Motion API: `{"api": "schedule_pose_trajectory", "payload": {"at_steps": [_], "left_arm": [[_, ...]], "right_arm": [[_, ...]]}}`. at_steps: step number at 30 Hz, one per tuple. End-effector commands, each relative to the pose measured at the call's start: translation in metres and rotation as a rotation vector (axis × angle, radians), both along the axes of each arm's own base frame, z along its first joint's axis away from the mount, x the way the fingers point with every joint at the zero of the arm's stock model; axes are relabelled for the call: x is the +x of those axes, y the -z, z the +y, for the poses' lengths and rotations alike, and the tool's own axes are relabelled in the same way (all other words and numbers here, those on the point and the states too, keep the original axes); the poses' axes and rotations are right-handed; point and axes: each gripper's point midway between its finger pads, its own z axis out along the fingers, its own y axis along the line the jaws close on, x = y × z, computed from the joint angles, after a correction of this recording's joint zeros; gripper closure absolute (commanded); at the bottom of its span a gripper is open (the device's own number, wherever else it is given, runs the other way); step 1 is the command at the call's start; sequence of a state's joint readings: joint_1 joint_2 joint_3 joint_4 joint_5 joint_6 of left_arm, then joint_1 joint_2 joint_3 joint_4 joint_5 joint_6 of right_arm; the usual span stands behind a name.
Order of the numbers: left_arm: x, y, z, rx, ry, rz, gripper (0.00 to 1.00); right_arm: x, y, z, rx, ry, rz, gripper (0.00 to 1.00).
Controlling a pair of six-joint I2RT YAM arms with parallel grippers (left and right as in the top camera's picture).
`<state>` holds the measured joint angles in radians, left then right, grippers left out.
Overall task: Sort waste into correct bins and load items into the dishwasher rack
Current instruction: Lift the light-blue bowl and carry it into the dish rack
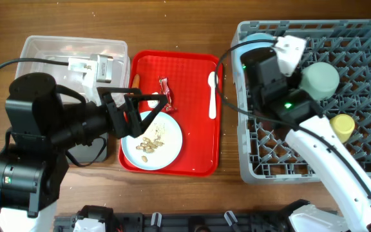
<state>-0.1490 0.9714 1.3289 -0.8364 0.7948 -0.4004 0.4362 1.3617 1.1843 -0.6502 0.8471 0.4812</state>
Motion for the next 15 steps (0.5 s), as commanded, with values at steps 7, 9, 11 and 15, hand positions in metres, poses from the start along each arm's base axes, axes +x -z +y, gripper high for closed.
{"api": "schedule_pose_trajectory", "payload": {"at_steps": [7,9,11,15], "left_arm": [[-0.003,-0.006,-0.003,0.003,0.026,-0.031,0.00],[-0.003,-0.006,-0.003,0.003,0.026,-0.031,0.00],[-0.003,-0.006,-0.003,0.003,0.026,-0.031,0.00],[-0.003,-0.006,-0.003,0.003,0.026,-0.031,0.00]], "right_arm": [[-0.012,-0.020,-0.097,-0.222,0.247,0.055,0.96],[-0.016,-0.021,-0.112,-0.222,0.290,0.058,0.96],[-0.019,-0.023,-0.128,-0.237,0.341,0.058,0.96],[-0.023,-0.034,-0.171,-0.338,0.418,0.113,0.95]]}}
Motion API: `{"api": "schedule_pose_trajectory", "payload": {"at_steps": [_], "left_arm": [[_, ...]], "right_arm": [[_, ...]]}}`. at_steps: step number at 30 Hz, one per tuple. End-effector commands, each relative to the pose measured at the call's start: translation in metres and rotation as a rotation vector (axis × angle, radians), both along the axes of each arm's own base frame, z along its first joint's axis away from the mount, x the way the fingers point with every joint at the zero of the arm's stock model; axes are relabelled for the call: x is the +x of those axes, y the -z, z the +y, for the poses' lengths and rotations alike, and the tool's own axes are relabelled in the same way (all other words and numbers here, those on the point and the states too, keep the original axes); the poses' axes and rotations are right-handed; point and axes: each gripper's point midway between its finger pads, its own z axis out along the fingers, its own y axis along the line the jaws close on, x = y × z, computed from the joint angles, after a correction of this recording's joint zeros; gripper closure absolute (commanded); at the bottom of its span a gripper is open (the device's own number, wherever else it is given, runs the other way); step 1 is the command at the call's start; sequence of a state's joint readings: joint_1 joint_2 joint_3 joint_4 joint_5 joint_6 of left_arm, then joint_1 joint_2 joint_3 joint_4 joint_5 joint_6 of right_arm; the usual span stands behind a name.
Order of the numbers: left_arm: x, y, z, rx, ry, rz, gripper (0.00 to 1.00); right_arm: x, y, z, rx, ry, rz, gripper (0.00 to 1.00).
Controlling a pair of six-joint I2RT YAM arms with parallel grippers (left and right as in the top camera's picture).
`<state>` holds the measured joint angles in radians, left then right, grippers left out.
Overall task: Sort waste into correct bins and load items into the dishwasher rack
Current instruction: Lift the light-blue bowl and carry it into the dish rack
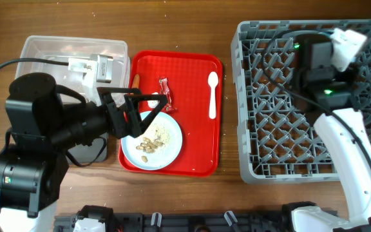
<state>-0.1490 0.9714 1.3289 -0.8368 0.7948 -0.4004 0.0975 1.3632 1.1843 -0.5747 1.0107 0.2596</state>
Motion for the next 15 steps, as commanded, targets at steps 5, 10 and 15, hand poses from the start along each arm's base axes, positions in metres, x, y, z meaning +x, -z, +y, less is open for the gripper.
{"api": "schedule_pose_trajectory", "payload": {"at_steps": [5,10,15], "left_arm": [[-0.003,-0.006,-0.003,0.003,0.026,-0.031,0.00],[-0.003,-0.006,-0.003,0.003,0.026,-0.032,0.00],[-0.003,-0.006,-0.003,0.003,0.026,-0.032,0.00]], "right_arm": [[-0.015,-0.015,-0.083,-0.179,0.167,0.169,0.96],[-0.023,-0.010,-0.123,-0.226,0.231,0.278,0.96],[-0.031,0.003,-0.149,-0.241,0.291,0.368,0.96]]}}
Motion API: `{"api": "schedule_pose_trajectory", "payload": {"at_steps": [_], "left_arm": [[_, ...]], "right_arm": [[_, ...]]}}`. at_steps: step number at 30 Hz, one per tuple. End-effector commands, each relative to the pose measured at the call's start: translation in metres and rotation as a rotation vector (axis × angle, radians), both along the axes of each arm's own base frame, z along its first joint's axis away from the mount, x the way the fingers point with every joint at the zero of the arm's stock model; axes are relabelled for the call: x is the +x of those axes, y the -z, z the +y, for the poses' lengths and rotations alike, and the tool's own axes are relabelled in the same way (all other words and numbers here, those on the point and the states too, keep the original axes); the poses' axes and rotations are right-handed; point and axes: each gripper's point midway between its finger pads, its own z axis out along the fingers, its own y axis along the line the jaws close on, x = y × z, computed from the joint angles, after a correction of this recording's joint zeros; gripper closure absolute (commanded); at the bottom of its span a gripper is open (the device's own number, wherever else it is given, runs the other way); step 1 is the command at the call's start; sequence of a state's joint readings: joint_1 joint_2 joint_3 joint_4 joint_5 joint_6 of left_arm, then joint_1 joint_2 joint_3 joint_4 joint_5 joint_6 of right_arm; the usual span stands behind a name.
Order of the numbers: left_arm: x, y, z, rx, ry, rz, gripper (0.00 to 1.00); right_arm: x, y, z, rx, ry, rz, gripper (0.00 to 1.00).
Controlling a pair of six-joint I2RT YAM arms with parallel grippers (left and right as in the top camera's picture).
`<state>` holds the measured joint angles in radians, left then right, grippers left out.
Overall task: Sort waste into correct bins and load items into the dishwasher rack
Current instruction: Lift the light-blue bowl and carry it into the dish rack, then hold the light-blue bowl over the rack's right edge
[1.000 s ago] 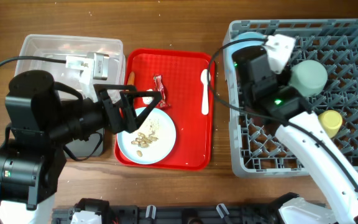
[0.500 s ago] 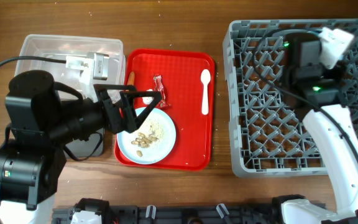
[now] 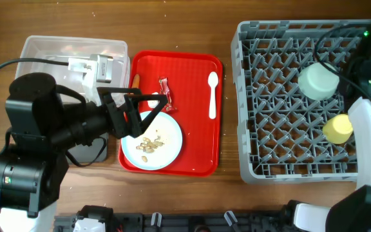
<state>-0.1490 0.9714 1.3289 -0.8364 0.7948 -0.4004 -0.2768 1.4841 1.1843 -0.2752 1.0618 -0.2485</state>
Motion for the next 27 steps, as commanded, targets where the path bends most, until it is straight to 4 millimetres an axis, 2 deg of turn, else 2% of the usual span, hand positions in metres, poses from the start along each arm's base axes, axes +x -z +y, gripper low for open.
{"api": "schedule_pose_trajectory", "payload": {"at_steps": [1,9,13,16,27], "left_arm": [[-0.003,-0.006,-0.003,0.003,0.026,-0.031,0.00],[-0.003,-0.006,-0.003,0.003,0.026,-0.031,0.00],[-0.003,-0.006,-0.003,0.003,0.026,-0.031,0.00],[-0.003,-0.006,-0.003,0.003,0.026,-0.031,0.00],[-0.003,-0.006,-0.003,0.003,0.026,-0.031,0.00]], "right_arm": [[-0.007,0.008,-0.017,-0.024,0.055,0.094,0.96],[-0.011,0.018,-0.036,-0.017,0.081,0.131,0.96],[-0.009,0.007,-0.054,-0.069,0.071,0.195,0.96],[-0.004,0.006,-0.062,-0.096,0.073,0.209,0.96],[0.025,0.050,-0.083,-0.168,0.086,0.451,0.96]]}}
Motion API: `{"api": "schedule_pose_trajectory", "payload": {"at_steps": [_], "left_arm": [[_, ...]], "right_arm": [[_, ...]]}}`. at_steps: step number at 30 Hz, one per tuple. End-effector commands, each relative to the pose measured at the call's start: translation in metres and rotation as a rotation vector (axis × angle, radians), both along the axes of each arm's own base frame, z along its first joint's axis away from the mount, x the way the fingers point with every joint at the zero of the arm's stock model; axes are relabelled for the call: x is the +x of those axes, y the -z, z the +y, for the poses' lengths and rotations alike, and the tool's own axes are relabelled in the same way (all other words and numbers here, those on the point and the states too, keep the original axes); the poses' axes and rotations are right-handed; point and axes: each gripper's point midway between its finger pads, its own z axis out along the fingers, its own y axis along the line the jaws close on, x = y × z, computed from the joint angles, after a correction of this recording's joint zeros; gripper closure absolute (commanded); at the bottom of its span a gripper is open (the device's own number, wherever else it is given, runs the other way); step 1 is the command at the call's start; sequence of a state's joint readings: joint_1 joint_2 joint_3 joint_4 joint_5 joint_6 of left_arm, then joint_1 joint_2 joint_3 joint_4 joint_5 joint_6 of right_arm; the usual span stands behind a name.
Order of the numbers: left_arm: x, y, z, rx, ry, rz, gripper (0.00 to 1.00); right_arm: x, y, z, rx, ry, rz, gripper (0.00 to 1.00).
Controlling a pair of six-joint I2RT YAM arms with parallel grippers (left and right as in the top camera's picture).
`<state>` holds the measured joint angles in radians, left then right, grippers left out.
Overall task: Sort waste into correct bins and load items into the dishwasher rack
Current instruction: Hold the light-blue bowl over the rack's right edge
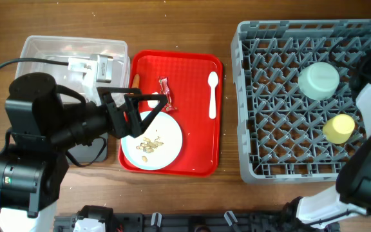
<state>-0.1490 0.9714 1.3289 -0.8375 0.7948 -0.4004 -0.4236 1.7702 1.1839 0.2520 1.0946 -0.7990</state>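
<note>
My left gripper (152,108) hovers open over the upper left rim of the white plate (166,145), which holds food scraps and lies on the red tray (192,64). A red wrapper (165,93) and a white spoon (212,95) also lie on the tray. The grey dishwasher rack (269,129) holds a pale green cup (319,80) and a yellow cup (338,127). Only the white and black links of my right arm show at the right edge. Its gripper is out of view.
A clear plastic bin (73,55) stands at the back left. A dark bin (89,153) is partly hidden under my left arm. A small orange piece (134,79) sits at the tray's left rim. Bare wooden table lies in front of the tray and rack.
My right arm has drawn further right, its wrist leaving the rack's upper right corner and passing out of view. The left arm, tray items and cups have not moved.
My right arm first reached over the rack's upper left, beside the green cup. Then it stood over the rack's upper middle, hiding both cups. Then it was at the right edge with both cups showing, and now mostly out of frame. The left gripper stayed open over the plate.
</note>
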Motion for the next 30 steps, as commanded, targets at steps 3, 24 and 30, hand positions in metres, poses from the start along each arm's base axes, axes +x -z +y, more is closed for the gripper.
{"api": "schedule_pose_trajectory", "payload": {"at_steps": [3,24,30], "left_arm": [[-0.003,-0.006,-0.003,0.002,0.026,-0.032,0.00],[-0.003,-0.006,-0.003,0.002,0.026,-0.032,0.00],[-0.003,-0.006,-0.003,0.002,0.026,-0.032,0.00]], "right_arm": [[0.005,0.018,-0.008,-0.027,0.028,0.152,0.96],[0.016,0.047,-0.007,-0.007,0.003,0.243,0.95],[0.028,0.047,0.005,-0.009,-0.038,0.242,0.96]]}}
